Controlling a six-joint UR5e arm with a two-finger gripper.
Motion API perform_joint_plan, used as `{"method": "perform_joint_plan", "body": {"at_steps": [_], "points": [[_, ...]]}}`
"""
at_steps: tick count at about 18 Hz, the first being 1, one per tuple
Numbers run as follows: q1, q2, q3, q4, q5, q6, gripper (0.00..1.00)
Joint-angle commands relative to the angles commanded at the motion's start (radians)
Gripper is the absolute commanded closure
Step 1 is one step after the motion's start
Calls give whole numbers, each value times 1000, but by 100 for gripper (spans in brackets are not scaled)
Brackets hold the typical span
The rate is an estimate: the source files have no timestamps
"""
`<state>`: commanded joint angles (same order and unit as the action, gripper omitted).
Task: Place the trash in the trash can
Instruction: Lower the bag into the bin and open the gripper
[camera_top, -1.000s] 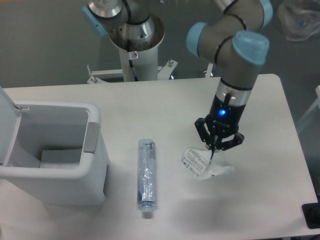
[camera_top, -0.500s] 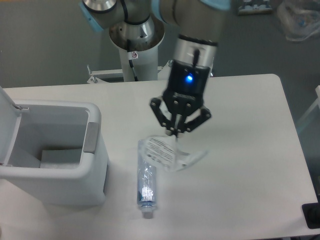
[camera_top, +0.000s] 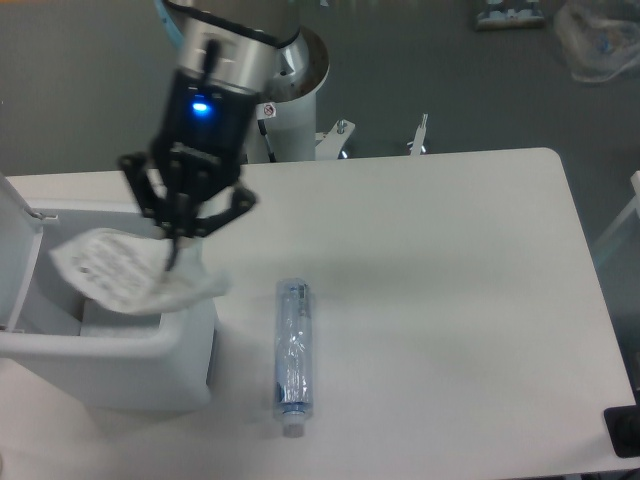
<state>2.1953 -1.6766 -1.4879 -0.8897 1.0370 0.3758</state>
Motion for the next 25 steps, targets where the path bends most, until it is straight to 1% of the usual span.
{"method": "perform_joint_plan", "body": {"at_steps": [5, 9, 11, 13, 16, 19, 21, 25], "points": [[-45, -31, -17, 0, 0, 2, 100], [-55, -58, -26, 0, 2, 2, 100], [-55, -58, -49, 2, 3, 12, 100], [-55, -58, -57, -2, 8, 14, 100], [-55, -54, -98, 3, 29, 24, 100], [-55, -52, -110, -2, 61, 34, 100], [-57, -51, -130, -2, 81, 34, 100], [-62, -51, -135, -3, 113, 35, 100]]}}
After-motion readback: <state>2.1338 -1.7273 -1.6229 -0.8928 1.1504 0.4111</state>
